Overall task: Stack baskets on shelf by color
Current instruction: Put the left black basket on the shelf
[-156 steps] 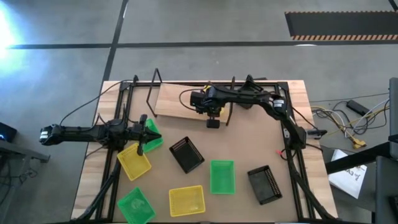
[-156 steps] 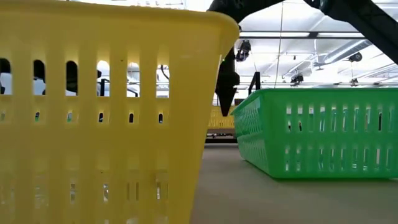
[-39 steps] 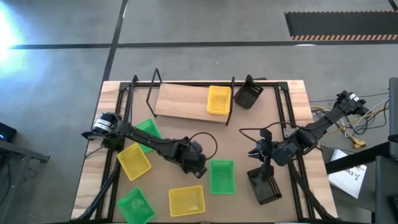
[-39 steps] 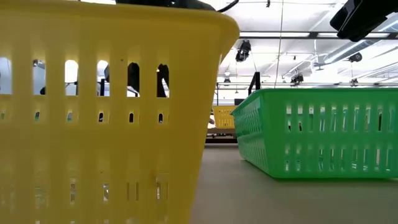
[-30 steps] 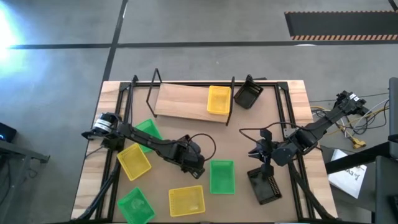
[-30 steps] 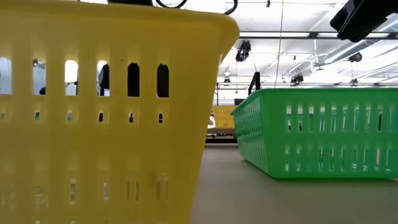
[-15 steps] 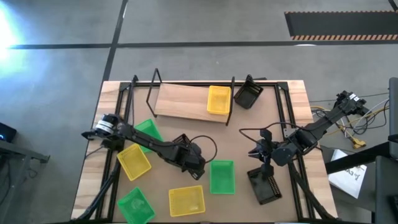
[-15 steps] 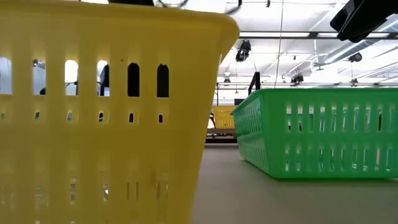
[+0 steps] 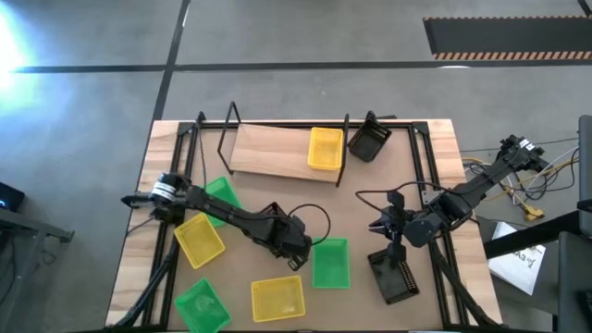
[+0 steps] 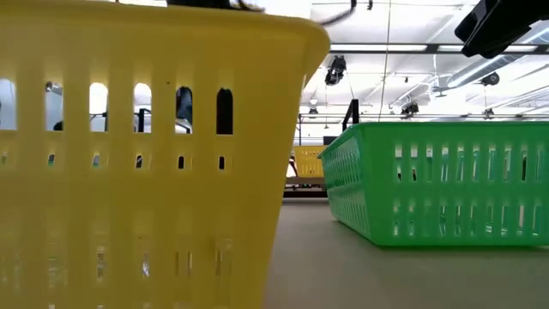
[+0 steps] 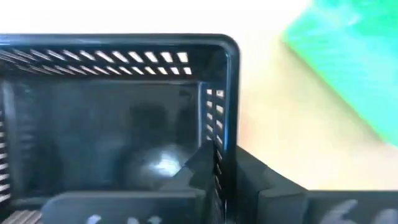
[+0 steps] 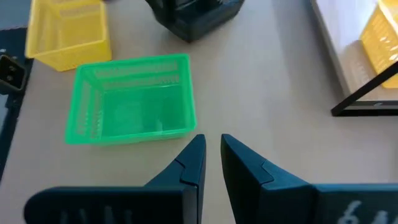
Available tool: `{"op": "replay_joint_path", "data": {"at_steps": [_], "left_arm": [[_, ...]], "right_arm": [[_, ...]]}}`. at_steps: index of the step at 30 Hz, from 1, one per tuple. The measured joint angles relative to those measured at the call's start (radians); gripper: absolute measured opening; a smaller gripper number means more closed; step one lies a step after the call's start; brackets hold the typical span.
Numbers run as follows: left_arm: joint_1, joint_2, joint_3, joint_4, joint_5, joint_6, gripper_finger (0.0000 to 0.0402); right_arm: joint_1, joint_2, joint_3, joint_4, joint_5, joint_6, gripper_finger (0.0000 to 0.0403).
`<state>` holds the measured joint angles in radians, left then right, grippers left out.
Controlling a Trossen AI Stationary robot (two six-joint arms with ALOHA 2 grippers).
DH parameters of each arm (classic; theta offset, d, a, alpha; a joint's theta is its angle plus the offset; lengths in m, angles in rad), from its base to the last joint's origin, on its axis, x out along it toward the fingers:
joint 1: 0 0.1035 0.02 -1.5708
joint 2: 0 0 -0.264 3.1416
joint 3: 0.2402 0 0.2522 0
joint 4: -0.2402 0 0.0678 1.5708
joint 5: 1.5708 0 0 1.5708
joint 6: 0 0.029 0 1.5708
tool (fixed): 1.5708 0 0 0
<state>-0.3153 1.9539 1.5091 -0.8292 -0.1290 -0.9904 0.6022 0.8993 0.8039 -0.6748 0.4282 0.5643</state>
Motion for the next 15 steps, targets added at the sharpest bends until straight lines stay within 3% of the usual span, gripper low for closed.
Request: {"op": "replay_joint_path", "data": {"at_steps": [5,11,15], "left_arm": [[0.001,-0.060,0.095,-0.169,0.041,0.151,0.0001],[0.028,-0.150,0.221,-0.295,0.044,0.478,0.0000],[0.104,-0.188,0.230,-0.353,0.014,0.668,0.0000]], "right_arm": [[0.000,0.001,0.000,0.002,0.048,-0.015,0.0043],[0.000,0.001,0.000,0.007,0.119,-0.047,0.0043],[-0.002,0.001,0.003,0.021,0.176,-0.041,0.0043]]}}
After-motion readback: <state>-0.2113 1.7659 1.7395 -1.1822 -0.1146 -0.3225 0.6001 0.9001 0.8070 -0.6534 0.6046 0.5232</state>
